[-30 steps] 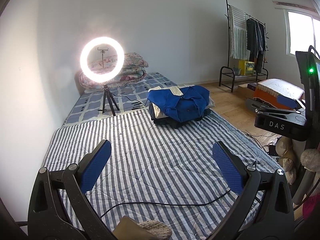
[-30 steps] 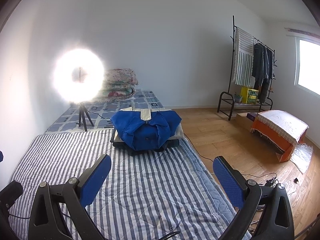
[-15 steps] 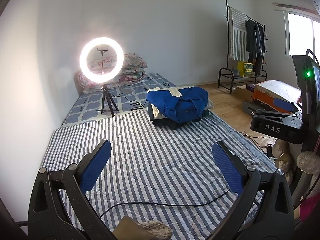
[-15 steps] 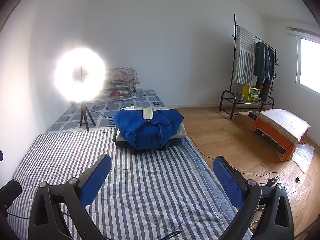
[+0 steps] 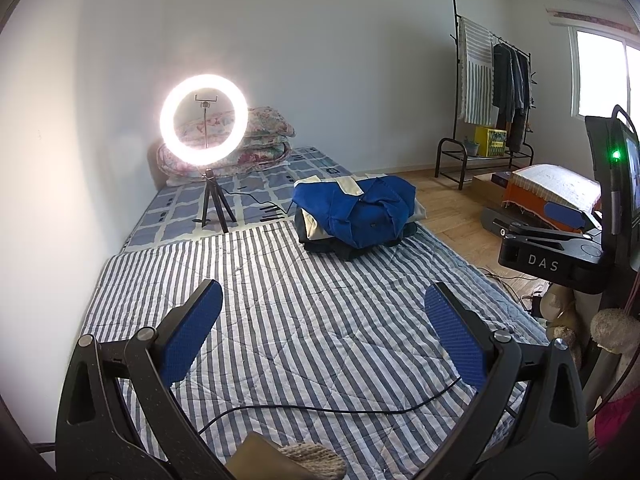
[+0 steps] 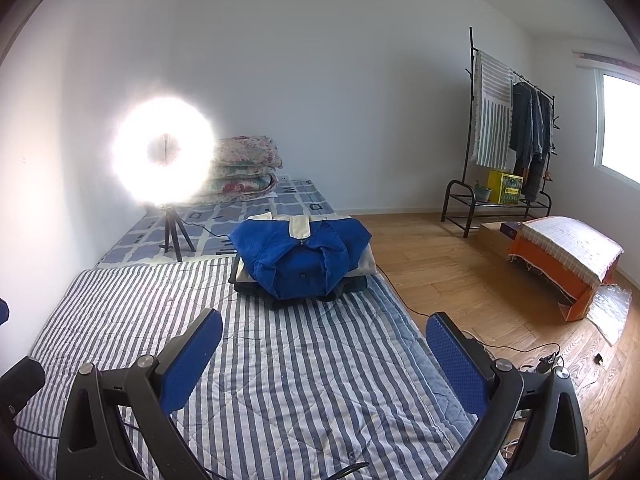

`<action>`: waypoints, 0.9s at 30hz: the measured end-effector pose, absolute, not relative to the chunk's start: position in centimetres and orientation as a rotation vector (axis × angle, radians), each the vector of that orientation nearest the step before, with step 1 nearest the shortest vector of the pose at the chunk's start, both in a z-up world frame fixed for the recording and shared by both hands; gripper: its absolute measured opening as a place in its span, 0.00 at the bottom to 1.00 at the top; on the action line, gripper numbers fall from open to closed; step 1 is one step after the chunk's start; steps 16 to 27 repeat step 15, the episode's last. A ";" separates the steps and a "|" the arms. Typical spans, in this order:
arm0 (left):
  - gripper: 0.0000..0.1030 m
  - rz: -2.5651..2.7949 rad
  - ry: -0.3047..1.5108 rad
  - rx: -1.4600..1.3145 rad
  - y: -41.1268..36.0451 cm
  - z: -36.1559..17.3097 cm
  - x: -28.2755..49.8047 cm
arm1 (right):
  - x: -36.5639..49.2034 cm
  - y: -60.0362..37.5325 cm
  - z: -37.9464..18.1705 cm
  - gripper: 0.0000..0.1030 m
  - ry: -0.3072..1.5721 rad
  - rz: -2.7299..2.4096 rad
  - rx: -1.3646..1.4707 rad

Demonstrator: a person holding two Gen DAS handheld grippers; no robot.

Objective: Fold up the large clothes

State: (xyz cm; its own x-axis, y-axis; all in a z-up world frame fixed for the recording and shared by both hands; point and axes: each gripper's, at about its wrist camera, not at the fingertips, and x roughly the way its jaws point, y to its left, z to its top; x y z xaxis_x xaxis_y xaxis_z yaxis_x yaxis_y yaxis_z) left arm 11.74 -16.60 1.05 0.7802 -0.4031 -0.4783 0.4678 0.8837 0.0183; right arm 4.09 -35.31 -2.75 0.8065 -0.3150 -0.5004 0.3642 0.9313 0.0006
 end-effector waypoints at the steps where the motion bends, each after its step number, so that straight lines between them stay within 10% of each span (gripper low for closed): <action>1: 1.00 -0.473 0.487 0.138 -16.8 1.1 11.8 | 4.0 -35.3 -2.8 1.00 0.518 -0.363 0.098; 27: 1.00 -0.453 0.456 0.123 -18.2 1.6 11.4 | 4.4 -35.0 -3.0 1.00 0.526 -0.362 0.102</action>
